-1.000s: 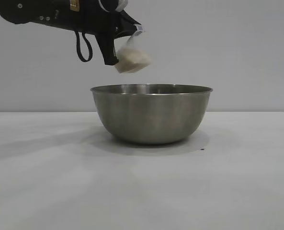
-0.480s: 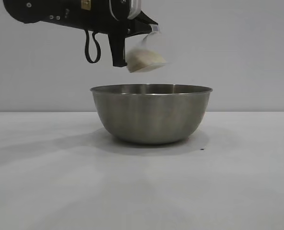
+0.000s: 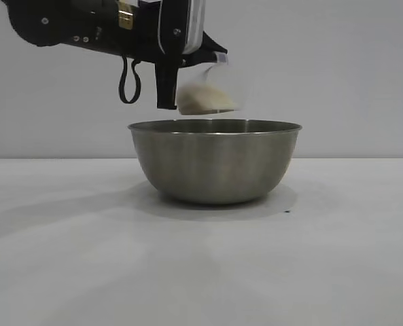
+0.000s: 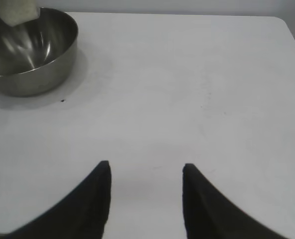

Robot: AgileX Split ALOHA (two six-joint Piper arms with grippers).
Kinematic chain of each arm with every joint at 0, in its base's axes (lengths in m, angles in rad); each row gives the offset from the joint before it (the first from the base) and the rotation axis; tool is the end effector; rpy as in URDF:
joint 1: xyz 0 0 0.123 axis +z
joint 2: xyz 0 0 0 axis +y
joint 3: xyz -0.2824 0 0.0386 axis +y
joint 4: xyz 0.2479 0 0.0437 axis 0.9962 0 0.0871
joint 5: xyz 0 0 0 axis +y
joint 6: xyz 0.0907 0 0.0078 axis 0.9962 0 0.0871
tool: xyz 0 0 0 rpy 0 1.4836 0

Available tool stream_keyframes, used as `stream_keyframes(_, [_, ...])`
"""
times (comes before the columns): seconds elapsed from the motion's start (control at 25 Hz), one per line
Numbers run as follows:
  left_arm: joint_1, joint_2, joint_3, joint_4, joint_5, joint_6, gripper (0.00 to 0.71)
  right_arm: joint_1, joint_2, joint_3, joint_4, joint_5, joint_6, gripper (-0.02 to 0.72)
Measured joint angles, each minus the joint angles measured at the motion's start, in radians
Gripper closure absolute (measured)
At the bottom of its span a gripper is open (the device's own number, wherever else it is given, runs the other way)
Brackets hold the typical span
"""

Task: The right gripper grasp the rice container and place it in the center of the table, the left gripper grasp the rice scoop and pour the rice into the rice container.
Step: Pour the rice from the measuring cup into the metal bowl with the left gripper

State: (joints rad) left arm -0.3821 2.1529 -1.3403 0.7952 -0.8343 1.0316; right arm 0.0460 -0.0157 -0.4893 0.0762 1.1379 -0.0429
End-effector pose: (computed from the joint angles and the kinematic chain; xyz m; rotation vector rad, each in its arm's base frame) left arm 0.4152 -0.2187 0.1824 1.5771 0.4920 0.5023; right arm -0.0098 0.0058 0.2682 -0.1014 2.1129 0.0941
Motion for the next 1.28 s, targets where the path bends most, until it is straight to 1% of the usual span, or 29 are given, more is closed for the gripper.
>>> stream_keyframes(0.36, [0.000,0.000,0.000,0.000,0.014,0.097,0.710,0.000,0.000,0.000,0.000,0.000,0.000,0.432])
stream_keyframes(1.0, [0.000,-0.001,0.000,0.008,0.023,0.157,0.710,0.000,0.000,0.000,0.000,0.000,0.000,0.432])
stream_keyframes(1.28, [0.000,-0.044,0.000,0.010,0.035,0.166,0.710,0.000,0.000,0.000,0.000,0.000,0.000,0.432])
